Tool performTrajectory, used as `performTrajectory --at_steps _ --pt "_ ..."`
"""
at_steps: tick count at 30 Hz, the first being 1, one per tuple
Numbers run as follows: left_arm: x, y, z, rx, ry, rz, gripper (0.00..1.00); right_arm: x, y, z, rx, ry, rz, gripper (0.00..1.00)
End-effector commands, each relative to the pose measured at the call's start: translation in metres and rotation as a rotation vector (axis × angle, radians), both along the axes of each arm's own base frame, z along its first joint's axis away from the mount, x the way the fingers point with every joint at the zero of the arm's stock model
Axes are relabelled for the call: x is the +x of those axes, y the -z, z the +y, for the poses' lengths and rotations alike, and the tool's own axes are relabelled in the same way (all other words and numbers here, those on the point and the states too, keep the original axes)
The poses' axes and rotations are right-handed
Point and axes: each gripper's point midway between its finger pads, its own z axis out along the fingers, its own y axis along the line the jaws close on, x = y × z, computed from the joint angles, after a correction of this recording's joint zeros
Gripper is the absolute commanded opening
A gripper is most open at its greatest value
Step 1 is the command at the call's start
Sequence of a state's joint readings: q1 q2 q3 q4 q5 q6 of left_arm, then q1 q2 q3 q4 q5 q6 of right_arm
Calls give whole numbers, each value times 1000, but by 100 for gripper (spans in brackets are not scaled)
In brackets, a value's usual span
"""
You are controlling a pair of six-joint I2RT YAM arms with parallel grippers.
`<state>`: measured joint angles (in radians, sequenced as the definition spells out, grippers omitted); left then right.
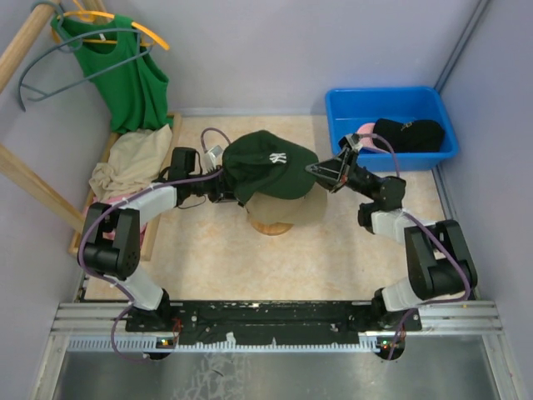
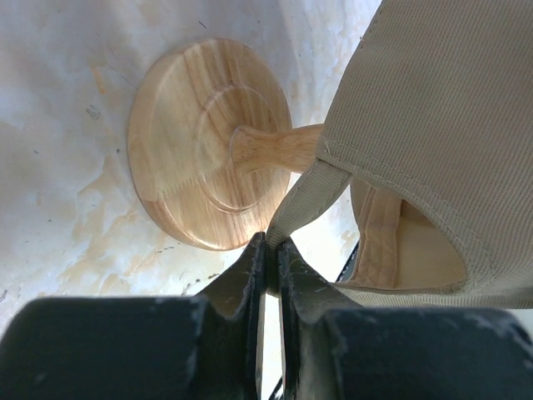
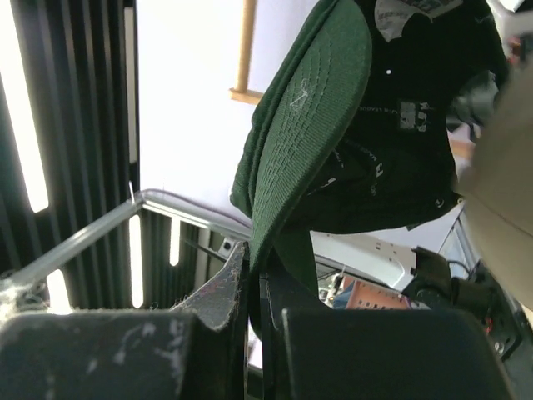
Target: Stack the hats
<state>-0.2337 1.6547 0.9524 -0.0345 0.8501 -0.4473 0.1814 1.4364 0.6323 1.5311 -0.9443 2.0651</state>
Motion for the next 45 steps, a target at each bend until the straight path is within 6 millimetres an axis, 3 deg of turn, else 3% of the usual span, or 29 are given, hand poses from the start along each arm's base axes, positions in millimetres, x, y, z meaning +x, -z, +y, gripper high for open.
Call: performTrajectory --at_steps 1,11,20,29,38,45 --pt "0 1 -1 -27 7 -6 13 -12 15 2 21 -23 -52 0" --pt "0 3 1 -28 4 -1 13 3 83 10 -177 -25 -5 0" --pt "-1 11 10 -27 -13 18 13 26 142 -9 -461 43 65 0" --pt "-2 16 10 -30 -16 32 13 30 162 -25 -594 44 84 0" --pt "-7 28 12 -21 -15 55 12 27 181 -48 -603 79 158 0" --pt "-7 30 13 -10 -13 60 12 30 197 -53 -622 64 202 0"
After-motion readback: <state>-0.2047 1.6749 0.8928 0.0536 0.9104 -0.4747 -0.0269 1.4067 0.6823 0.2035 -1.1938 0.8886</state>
